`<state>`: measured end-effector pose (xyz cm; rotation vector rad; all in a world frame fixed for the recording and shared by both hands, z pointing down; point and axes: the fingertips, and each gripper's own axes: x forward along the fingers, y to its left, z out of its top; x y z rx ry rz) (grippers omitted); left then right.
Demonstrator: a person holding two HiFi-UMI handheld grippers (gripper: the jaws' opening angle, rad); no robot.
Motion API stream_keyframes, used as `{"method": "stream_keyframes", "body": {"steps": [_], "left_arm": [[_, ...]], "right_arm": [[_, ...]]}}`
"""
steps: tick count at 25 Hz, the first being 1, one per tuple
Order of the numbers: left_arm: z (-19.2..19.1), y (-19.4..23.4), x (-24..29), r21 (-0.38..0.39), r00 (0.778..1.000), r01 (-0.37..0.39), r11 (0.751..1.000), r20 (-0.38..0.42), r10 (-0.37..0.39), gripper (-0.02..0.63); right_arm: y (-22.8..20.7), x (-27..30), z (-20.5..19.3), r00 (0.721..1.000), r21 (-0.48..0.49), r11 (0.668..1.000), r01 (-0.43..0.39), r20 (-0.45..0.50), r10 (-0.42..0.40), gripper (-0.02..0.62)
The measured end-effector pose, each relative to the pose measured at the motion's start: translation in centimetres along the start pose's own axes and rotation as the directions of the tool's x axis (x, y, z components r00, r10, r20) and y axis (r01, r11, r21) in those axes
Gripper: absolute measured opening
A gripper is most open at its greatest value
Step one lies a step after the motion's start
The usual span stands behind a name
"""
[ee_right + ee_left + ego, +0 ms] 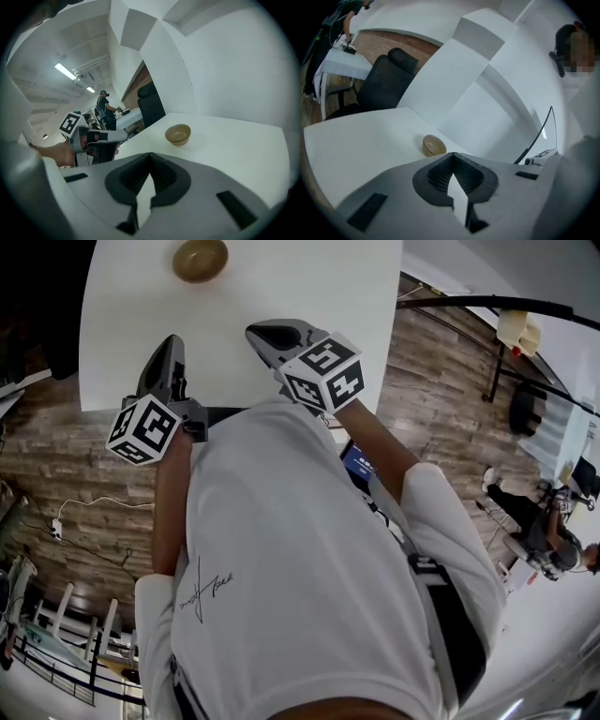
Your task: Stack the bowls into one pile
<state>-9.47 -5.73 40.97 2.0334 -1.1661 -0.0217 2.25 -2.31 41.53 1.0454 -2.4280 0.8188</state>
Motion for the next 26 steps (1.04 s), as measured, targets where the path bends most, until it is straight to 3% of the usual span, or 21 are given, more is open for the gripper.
{"method": "stream_keyframes", "body": {"steps": [7, 16, 21, 26], "left_arm": [[0.5, -3.4, -2.1, 0.161, 0.999, 0.031, 0.986, 0.037, -0.037, 0.008], [0.0, -5.5, -4.2, 0.272, 0.998, 0.039, 0.962, 0.035, -0.051, 0.008], [-0.6, -6.5, -4.4, 0.338, 0.999, 0.001, 0.941, 0.047, -0.018, 0.008], [-1.8, -7.7, -4.7, 0.345, 0.999, 0.016, 0.939, 0.034, -0.029, 0.008]], "right_arm": [[1.6, -2.0, 1.2, 0.999, -0.069, 0.998, -0.003, 0.051, 0.007, 0.009], [3.1, -3.7, 1.9, 0.994, -0.132, 0.990, 0.045, 0.109, -0.030, 0.008], [3.3, -4.9, 1.8, 0.993, -0.176, 0.982, 0.060, 0.112, -0.041, 0.008], [3.5, -6.0, 1.3, 0.993, -0.184, 0.980, 0.070, 0.110, -0.051, 0.008]]}}
